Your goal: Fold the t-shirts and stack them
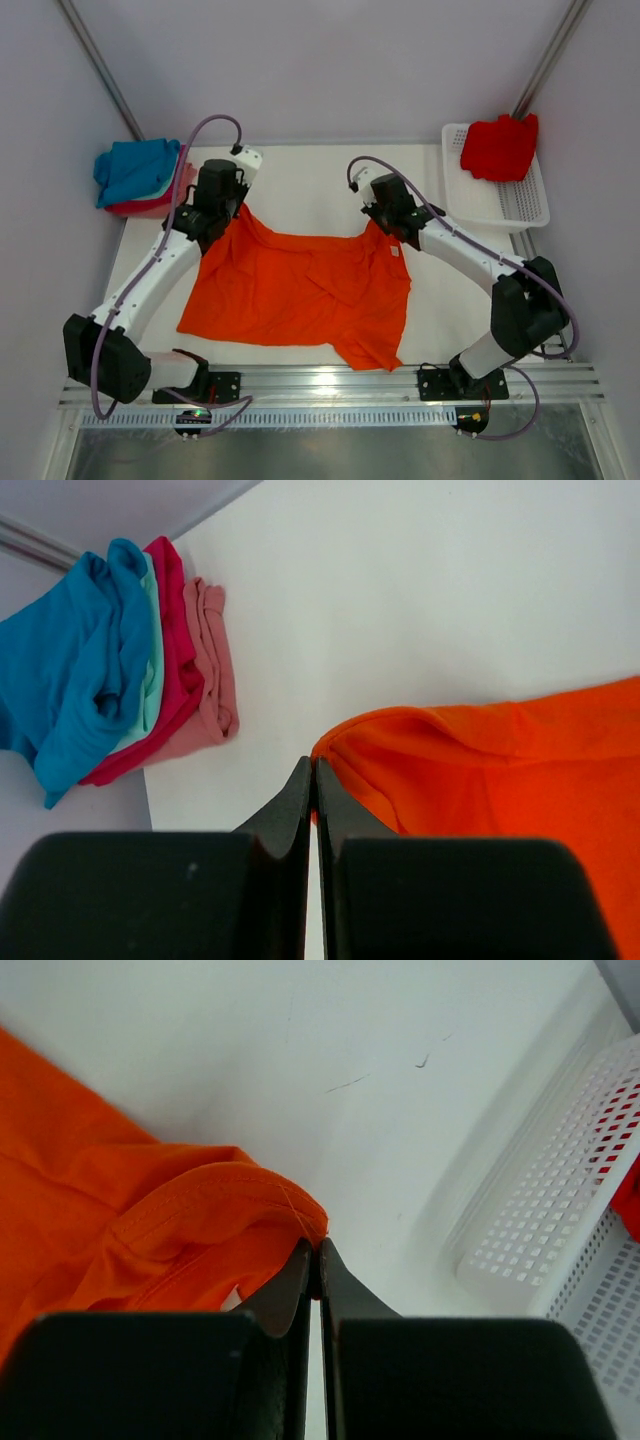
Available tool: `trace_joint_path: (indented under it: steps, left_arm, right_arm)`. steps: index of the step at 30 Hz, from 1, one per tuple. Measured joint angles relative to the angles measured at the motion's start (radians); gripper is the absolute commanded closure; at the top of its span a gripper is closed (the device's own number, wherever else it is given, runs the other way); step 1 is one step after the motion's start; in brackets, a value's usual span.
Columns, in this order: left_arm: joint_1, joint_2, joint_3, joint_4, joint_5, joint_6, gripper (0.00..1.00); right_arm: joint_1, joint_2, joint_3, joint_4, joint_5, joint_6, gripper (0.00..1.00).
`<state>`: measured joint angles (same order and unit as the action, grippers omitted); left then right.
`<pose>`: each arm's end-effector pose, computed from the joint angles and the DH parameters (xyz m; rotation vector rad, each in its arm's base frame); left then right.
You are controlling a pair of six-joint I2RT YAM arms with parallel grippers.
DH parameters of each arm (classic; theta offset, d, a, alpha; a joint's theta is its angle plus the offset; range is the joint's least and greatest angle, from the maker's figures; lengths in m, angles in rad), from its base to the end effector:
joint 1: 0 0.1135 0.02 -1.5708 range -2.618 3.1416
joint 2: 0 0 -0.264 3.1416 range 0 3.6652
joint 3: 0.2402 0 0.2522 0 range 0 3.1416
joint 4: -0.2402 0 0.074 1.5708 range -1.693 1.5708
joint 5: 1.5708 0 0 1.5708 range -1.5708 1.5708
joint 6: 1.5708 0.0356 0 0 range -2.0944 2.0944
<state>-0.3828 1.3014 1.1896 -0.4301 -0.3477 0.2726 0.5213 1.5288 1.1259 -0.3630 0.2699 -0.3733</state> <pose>0.2753 -0.0978 0.3448 0.4742 2.0365 0.3001 0.2960 0.1590 0.2613 -0.8790 2.1410 -0.2401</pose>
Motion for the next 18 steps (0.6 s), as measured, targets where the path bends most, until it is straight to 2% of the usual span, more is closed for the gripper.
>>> trace_joint_path:
  steps: [5,13,18]
  left_arm:
    - [0.0,0.079,-0.002,0.117,-0.039,0.021,1.0]
    - [0.006,0.317,0.006,0.285,-0.158,0.073,1.0]
    - [0.029,0.489,0.097,0.362,-0.212,0.08,1.0]
  right_arm:
    - [-0.006,0.133,0.083,0.072,0.096,-0.024,0.97]
    - [-0.06,0.339,0.301,0.13,0.187,-0.02,0.97]
    - [-0.11,0.452,0.393,0.154,0.233,-0.02,0.97]
